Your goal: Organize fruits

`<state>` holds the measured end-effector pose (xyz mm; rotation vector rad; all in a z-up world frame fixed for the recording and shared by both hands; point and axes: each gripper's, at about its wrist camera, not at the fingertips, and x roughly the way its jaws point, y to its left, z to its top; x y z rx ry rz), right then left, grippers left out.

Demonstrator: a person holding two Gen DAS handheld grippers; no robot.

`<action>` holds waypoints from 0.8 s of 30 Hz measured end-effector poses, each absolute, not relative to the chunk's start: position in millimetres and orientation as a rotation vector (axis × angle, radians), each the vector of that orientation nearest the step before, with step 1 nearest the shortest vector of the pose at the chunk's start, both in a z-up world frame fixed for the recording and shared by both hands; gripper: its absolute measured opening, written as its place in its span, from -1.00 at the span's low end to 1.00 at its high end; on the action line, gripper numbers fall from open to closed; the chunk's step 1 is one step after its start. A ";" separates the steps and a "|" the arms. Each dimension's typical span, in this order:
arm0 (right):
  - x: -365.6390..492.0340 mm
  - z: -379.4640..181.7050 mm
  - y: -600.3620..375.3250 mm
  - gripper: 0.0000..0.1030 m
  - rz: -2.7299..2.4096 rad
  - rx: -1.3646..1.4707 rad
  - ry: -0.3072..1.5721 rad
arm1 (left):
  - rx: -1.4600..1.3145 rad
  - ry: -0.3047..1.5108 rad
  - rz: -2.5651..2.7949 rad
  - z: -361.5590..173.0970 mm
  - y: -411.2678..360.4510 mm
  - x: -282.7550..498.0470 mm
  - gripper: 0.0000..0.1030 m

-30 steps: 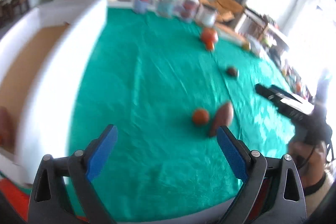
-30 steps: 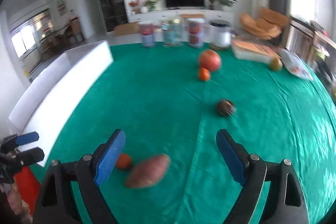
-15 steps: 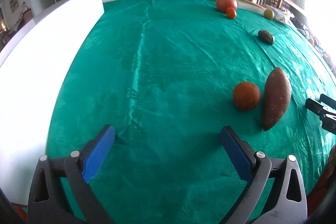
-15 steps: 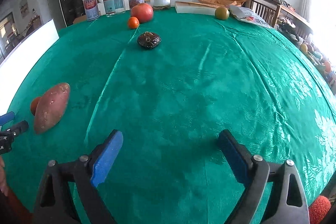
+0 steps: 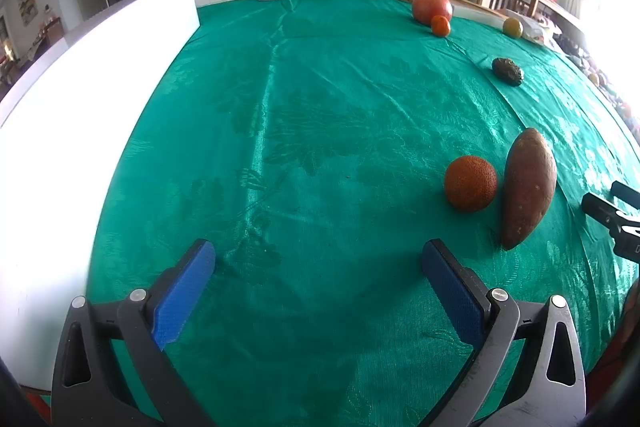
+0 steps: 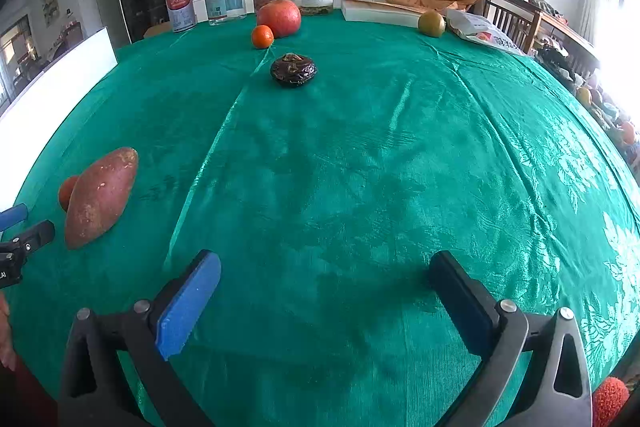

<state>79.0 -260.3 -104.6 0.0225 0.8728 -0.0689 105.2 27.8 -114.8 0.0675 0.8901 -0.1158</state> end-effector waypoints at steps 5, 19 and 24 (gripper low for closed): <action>78.6 -104.7 -260.3 1.00 -0.069 0.023 0.872 | 0.071 0.886 -0.110 -114.2 27.3 104.1 0.99; 77.9 -105.0 -260.1 1.00 -0.067 0.024 0.870 | 0.066 0.886 -0.112 -114.2 28.5 104.0 0.99; 77.9 -105.1 -259.6 1.00 -0.067 0.024 0.869 | 0.066 0.886 -0.112 -114.2 28.7 103.8 0.99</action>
